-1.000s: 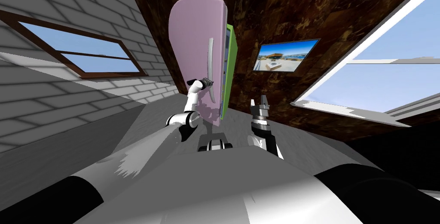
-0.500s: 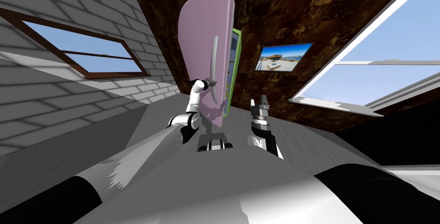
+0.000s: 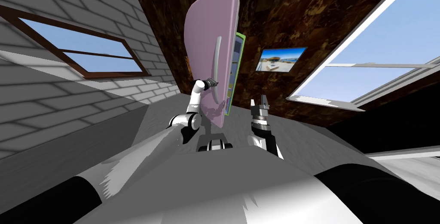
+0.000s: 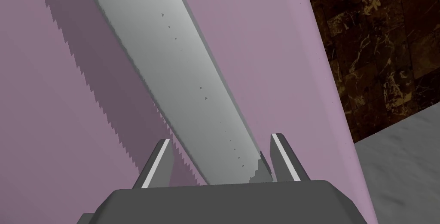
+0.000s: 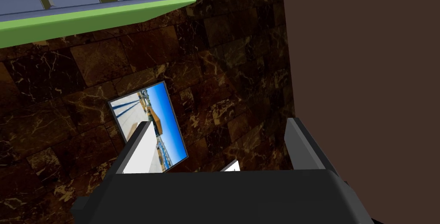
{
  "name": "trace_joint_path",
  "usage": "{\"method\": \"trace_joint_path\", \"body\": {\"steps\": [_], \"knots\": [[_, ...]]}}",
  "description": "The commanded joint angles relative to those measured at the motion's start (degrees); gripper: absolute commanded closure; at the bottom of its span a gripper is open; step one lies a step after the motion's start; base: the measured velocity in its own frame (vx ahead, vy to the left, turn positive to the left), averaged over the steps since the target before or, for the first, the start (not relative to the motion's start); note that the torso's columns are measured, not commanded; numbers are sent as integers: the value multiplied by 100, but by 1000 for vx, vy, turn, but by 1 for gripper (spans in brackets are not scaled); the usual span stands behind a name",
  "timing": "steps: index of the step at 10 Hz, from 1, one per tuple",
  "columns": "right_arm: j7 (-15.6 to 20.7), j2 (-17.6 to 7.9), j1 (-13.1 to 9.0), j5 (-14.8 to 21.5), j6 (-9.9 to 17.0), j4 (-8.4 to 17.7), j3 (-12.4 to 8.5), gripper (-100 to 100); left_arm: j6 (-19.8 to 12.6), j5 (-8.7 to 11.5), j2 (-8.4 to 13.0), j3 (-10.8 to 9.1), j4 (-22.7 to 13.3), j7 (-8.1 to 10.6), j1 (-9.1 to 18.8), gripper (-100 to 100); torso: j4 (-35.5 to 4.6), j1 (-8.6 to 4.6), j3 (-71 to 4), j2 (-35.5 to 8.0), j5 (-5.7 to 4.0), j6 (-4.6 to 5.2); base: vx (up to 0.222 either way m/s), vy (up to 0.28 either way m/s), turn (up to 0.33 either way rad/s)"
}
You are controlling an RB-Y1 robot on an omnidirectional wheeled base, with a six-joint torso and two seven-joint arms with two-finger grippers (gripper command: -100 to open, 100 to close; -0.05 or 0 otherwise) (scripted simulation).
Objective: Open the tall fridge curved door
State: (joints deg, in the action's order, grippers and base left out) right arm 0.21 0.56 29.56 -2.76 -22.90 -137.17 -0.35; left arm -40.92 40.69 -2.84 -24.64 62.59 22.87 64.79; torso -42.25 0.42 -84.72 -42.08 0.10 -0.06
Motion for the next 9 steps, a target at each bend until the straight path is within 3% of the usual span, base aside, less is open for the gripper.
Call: {"method": "trace_joint_path", "body": {"steps": [1,6,8,9], "knots": [[0,0,0,0,0,0,0,0,-220,215,3,29,111,-110,-43,100,0,3,-3,3,5,-21,-82,321,-73],[0,1,0,0,0,0,0,0,-467,513,8,62,216,-243,-88,100,-9,18,-28,36,14,-38,-45,257,-55],[0,0,1,0,0,0,0,0,-715,811,12,95,322,-376,-134,100,-6,30,-35,47,20,-42,-51,308,-90],[0,0,0,0,0,0,0,0,-715,811,12,95,322,-376,-134,100,-5,45,-21,22,26,-44,-64,278,-51]]}}
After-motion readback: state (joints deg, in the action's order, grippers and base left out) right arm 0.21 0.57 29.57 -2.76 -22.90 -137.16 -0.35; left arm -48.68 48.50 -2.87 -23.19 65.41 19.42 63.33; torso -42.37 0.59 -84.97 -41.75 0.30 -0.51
